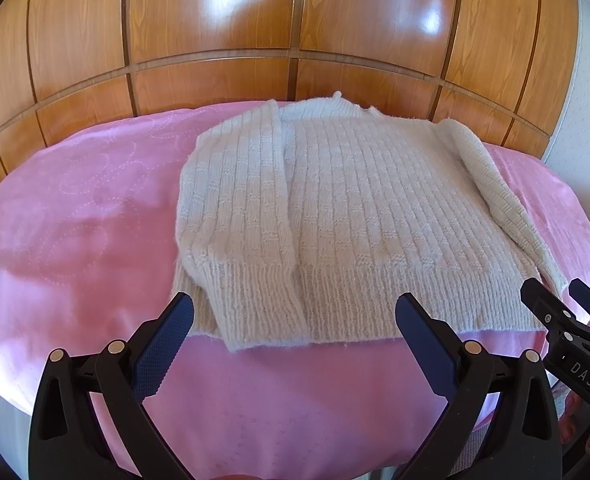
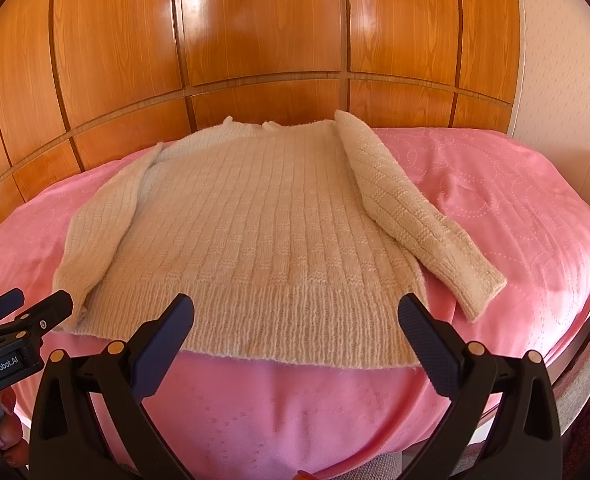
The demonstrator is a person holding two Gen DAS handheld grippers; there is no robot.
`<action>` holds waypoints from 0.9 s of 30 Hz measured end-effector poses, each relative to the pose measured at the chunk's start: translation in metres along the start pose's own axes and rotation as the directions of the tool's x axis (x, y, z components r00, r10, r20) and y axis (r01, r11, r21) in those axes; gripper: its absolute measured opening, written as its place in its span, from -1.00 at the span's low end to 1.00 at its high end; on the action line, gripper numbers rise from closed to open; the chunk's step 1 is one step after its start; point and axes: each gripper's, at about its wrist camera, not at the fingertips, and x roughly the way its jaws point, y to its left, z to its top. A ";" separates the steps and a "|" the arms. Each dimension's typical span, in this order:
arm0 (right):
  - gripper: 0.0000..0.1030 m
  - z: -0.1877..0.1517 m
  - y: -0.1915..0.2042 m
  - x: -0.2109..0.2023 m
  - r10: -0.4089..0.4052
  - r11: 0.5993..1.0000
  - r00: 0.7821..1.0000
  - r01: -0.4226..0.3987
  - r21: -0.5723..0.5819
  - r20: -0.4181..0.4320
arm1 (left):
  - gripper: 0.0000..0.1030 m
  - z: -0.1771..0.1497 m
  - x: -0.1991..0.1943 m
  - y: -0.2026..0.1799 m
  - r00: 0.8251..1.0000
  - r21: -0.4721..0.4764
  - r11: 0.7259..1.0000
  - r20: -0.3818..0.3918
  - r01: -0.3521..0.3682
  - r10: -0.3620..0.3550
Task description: Fold small clothes
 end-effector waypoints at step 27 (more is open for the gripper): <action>0.97 -0.002 0.000 0.004 0.004 1.000 1.000 -0.004 0.000 -0.021 | 0.94 0.001 0.011 0.002 0.998 -0.010 1.000 -0.058 -0.012 0.011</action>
